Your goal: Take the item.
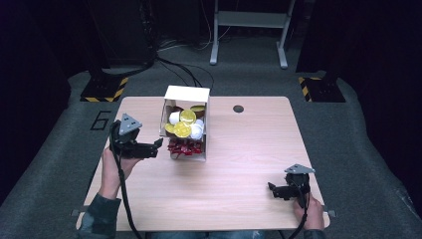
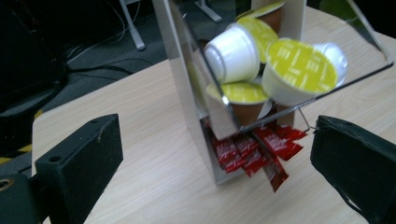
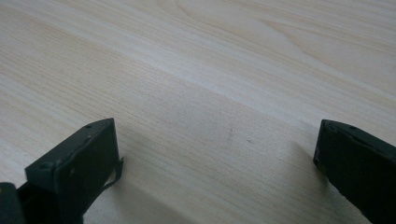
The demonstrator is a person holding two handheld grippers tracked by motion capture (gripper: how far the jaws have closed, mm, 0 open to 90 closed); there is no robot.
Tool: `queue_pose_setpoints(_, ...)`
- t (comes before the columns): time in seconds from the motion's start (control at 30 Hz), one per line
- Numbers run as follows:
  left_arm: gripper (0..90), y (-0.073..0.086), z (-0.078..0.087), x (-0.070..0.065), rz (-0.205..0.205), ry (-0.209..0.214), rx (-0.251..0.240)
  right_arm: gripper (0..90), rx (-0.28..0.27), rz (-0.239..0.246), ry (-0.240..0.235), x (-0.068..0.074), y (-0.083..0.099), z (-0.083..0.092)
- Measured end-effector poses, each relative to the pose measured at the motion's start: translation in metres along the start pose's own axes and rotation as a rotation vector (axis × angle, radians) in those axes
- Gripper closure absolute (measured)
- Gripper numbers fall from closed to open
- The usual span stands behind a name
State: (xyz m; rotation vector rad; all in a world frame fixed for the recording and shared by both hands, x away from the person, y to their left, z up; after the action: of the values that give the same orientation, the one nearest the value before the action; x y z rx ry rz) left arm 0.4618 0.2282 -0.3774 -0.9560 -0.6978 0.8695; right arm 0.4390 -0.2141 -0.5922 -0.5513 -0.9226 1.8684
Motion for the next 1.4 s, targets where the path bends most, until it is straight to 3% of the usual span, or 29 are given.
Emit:
queue_pose_setpoints(0.37,1.9,-0.031,-0.018,-0.024,-0.062,0.033,-0.012,0.0,0.000,0.000,0.000,0.000,0.000,0.000)
queue_pose_setpoints(0.6,7.4,-0.043,-0.033,-0.040,-0.094,0.062,-0.005,0.0,0.000,-0.001,0.000,0.000,0.000,0.000)
queue_pose_setpoints(0.87,16.2,-0.040,-0.050,-0.052,-0.118,0.095,0.048,0.0,0.002,0.006,0.006,-0.001,0.000,0.000)
queue_pose_setpoints(1.0,19.1,-0.037,-0.058,-0.054,-0.107,0.099,0.073,0.0,0.001,0.003,0.001,0.000,0.000,0.000)
queue_pose_setpoints(1.27,29.7,-0.032,-0.068,-0.060,-0.128,0.084,0.113,0.0,0.001,-0.002,0.001,0.000,0.000,0.000)
queue_pose_setpoints(1.4,36.0,-0.028,-0.070,-0.061,-0.128,0.105,0.137,0.0,0.001,-0.003,0.001,0.000,0.000,0.000)
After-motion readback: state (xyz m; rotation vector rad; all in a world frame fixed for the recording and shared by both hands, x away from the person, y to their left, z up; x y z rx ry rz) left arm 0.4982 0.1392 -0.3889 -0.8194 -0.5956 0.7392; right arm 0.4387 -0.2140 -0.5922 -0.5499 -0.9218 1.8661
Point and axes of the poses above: each handheld gripper's, and its own axes: z roughly backward along the jaws, y roughly out of its underside, x roughly to its left, the point moved 9 cm from there along -z, roughly forward along the jaws, and after that the axes turned 6 degrees about -x, right-handed, at the moved point
